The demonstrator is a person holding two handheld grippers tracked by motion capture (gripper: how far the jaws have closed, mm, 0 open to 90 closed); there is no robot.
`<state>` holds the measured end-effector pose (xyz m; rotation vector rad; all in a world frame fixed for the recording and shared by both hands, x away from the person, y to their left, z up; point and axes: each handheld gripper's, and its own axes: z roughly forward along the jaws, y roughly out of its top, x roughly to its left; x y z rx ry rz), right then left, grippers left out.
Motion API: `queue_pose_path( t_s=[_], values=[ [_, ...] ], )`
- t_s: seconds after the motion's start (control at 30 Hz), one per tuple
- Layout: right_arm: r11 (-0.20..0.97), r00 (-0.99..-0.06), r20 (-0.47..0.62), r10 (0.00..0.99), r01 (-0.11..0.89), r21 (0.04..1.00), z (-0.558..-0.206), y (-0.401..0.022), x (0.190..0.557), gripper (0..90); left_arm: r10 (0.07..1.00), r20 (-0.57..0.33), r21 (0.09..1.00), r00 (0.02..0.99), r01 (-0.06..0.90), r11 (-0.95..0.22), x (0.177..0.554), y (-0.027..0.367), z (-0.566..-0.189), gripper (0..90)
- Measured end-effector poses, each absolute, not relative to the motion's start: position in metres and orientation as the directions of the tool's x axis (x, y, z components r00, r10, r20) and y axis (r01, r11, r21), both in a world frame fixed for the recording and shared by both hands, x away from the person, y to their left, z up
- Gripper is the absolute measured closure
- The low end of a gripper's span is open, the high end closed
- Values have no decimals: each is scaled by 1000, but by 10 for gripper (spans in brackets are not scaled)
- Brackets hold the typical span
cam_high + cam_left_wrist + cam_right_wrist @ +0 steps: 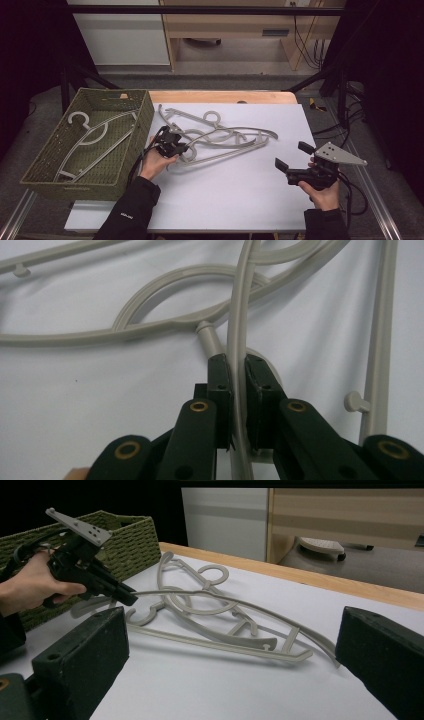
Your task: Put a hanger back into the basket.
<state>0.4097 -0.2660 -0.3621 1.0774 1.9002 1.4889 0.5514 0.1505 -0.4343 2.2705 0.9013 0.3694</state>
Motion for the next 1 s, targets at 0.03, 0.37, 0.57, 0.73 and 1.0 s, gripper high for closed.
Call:
queue_pose_path(
  t_s=[0.03, 0.37, 0.57, 0.73, 1.0],
  values=[
    [91, -567, 89, 819, 281, 955, -362, -266, 410, 10, 687, 17, 672, 726, 500, -545, 550, 150, -432, 827],
    [88, -566, 90, 819, 280, 956, -362, -266, 409, 10, 695, -3, 725, 719, 481, -494, 536, 148, -410, 827],
    [89, -565, 89, 820, 280, 956, -362, -266, 409, 10, 699, 7, 738, 716, 468, -487, 526, 147, -396, 827],
    [90, -563, 87, 822, 279, 956, -362, -267, 409, 11, 706, -6, 773, 708, 451, -446, 516, 152, -380, 827],
    [91, -563, 85, 822, 277, 956, -361, -267, 408, 11, 722, 22, 800, 692, 421, -428, 501, 165, -354, 827]
  ],
)
